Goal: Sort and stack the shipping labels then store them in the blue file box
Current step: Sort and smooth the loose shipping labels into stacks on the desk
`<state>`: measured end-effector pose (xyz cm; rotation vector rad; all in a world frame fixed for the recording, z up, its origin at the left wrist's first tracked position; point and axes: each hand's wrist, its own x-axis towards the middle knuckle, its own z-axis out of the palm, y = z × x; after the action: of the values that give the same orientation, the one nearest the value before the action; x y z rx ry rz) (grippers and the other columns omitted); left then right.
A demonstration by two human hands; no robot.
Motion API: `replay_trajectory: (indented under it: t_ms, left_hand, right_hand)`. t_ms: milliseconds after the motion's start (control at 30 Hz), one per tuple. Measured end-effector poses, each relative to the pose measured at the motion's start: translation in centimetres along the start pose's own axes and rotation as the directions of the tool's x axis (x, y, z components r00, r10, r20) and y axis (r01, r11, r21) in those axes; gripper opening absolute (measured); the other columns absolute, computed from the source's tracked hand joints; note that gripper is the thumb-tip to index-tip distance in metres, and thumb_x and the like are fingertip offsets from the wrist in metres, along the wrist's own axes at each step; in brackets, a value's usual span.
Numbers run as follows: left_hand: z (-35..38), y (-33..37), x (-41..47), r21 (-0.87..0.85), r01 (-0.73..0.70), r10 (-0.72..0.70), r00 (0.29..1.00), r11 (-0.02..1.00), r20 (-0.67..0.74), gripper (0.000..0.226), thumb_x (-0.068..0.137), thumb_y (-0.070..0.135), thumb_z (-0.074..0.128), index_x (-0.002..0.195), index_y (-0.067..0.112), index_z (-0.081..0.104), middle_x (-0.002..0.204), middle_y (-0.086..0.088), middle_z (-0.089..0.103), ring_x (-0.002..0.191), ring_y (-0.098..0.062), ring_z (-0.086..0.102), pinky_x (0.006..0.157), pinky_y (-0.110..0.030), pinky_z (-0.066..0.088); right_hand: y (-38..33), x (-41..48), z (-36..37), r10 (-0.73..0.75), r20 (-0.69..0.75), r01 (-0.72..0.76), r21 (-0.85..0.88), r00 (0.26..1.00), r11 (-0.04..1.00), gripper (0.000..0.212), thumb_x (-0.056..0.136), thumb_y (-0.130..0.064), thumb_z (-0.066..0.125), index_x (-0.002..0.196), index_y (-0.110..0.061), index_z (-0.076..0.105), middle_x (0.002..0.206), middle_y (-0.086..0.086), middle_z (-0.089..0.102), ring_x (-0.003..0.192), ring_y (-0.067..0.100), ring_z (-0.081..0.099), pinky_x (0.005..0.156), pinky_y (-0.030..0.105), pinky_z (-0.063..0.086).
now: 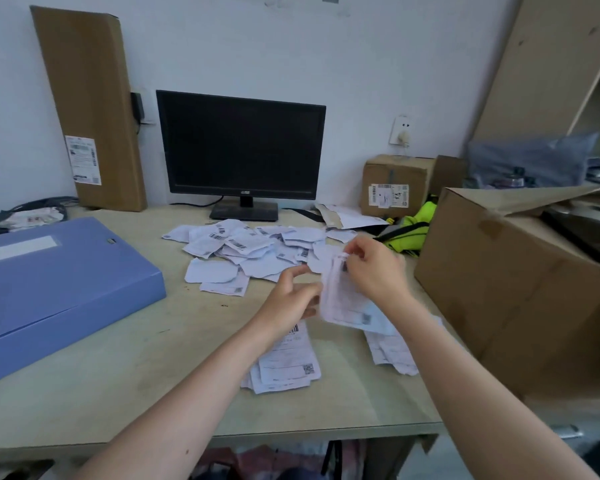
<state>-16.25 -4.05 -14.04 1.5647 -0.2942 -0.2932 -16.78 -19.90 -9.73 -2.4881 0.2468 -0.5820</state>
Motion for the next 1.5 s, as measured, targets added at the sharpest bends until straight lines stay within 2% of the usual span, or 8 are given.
replay_trajectory:
  t_ms: [233, 500, 667, 800, 900, 1133, 1333, 1500]
  left_hand:
    - [-1.5, -0.9, 1.6, 0.070, 0.034, -0.022, 0.985, 0.997, -0.170, 0.042, 0.093, 0.016, 0.053, 0.133, 0.021, 0.041, 0.117, 0.003, 0.063, 0.110, -0.022, 0.060, 0.102, -0.040, 0.047]
    - [-5.2, -1.4, 4.8, 0.076, 0.016, 0.007, 0.956, 0.997, -0.293, 0.042, 0.091, 0.015, 0.056, 0.131, 0.020, 0.044, 0.117, 0.003, 0.062, 0.108, -0.014, 0.058, 0.101, -0.039, 0.046]
    - [-9.6, -1.8, 7.9, 0.155, 0.008, 0.055, 0.917, 0.988, -0.396, 0.044, 0.091, 0.010, 0.055, 0.132, 0.018, 0.043, 0.125, 0.001, 0.054, 0.101, -0.011, 0.056, 0.064, -0.017, 0.047]
    - [-13.4, -2.5, 11.3, 0.299, 0.036, 0.110, 0.883, 0.954, -0.457, 0.048, 0.088, 0.007, 0.058, 0.134, 0.011, 0.044, 0.140, -0.005, 0.048, 0.124, -0.017, 0.048, 0.096, -0.025, 0.039]
    - [-15.9, -2.4, 13.5, 0.433, 0.075, 0.161, 0.861, 0.898, -0.482, 0.047, 0.088, 0.010, 0.059, 0.133, 0.006, 0.047, 0.140, -0.011, 0.048, 0.129, -0.026, 0.046, 0.104, -0.035, 0.038]
    - [-19.6, -4.7, 19.1, 0.676, 0.456, 0.015, 0.823, 0.579, -0.568, 0.059, 0.092, 0.040, 0.045, 0.145, 0.018, 0.033, 0.149, -0.015, 0.035, 0.138, -0.036, 0.027, 0.114, -0.049, 0.018]
    - [-18.9, -5.8, 20.0, 0.698, 0.440, 0.068, 0.818, 0.565, -0.571, 0.053, 0.095, 0.034, 0.035, 0.146, 0.018, 0.034, 0.145, -0.013, 0.043, 0.139, -0.030, 0.028, 0.117, -0.054, 0.001]
    - [-18.6, -5.2, 19.9, 0.684, 0.423, 0.033, 0.837, 0.594, -0.546, 0.043, 0.094, 0.033, 0.034, 0.136, 0.031, 0.046, 0.141, -0.008, 0.048, 0.135, -0.031, 0.035, 0.116, -0.055, -0.001]
  right_hand:
    - [5.2, 0.9, -0.4, 0.181, 0.244, -0.003, -0.588, 0.953, 0.809, 0.033, 0.085, -0.013, 0.036, 0.098, -0.026, 0.063, 0.098, -0.005, 0.067, 0.098, 0.022, 0.056, 0.103, 0.045, 0.018]
    - [1.2, 3.1, 4.6, -0.087, 0.218, 0.146, -0.274, 0.972, 0.951, 0.044, 0.084, -0.030, 0.055, 0.127, -0.030, 0.055, 0.128, -0.002, 0.057, 0.124, 0.023, 0.045, 0.109, 0.042, 0.029]
    - [-2.5, 5.8, 9.1, -0.160, 0.316, 0.169, -0.003, 0.935, 0.986, 0.064, 0.083, -0.027, 0.063, 0.143, -0.025, 0.040, 0.147, 0.000, 0.040, 0.135, 0.023, 0.036, 0.105, 0.037, 0.037]
    - [-4.1, 8.6, 13.3, -0.204, 0.424, 0.213, 0.028, 0.882, 0.977, 0.084, 0.076, -0.032, 0.071, 0.148, -0.025, 0.029, 0.152, 0.000, 0.032, 0.139, 0.022, 0.033, 0.104, 0.036, 0.037]
    - [-5.0, 11.2, 16.2, -0.229, 0.482, 0.249, 0.022, 0.846, 0.968, 0.099, 0.063, -0.044, 0.076, 0.147, -0.030, 0.027, 0.153, -0.001, 0.031, 0.141, 0.023, 0.031, 0.107, 0.041, 0.038]
    - [-6.2, 16.7, 20.2, -0.101, 0.693, 0.387, -0.271, 0.714, 0.881, 0.135, 0.060, -0.055, 0.081, 0.151, -0.038, -0.017, 0.162, 0.002, -0.019, 0.148, 0.033, -0.015, 0.118, 0.056, -0.001]
    - [-6.1, 18.4, 21.9, -0.116, 0.725, 0.343, -0.174, 0.679, 0.923, 0.123, 0.059, -0.052, 0.073, 0.152, -0.039, -0.007, 0.163, -0.004, 0.006, 0.147, 0.024, 0.019, 0.114, 0.049, 0.028]
    - [-6.0, 17.3, 22.0, -0.284, 0.474, 0.391, -0.144, 0.834, 0.909, 0.092, 0.070, -0.037, 0.070, 0.147, -0.030, 0.020, 0.128, 0.003, 0.056, 0.106, 0.027, 0.059, 0.078, 0.035, 0.049]
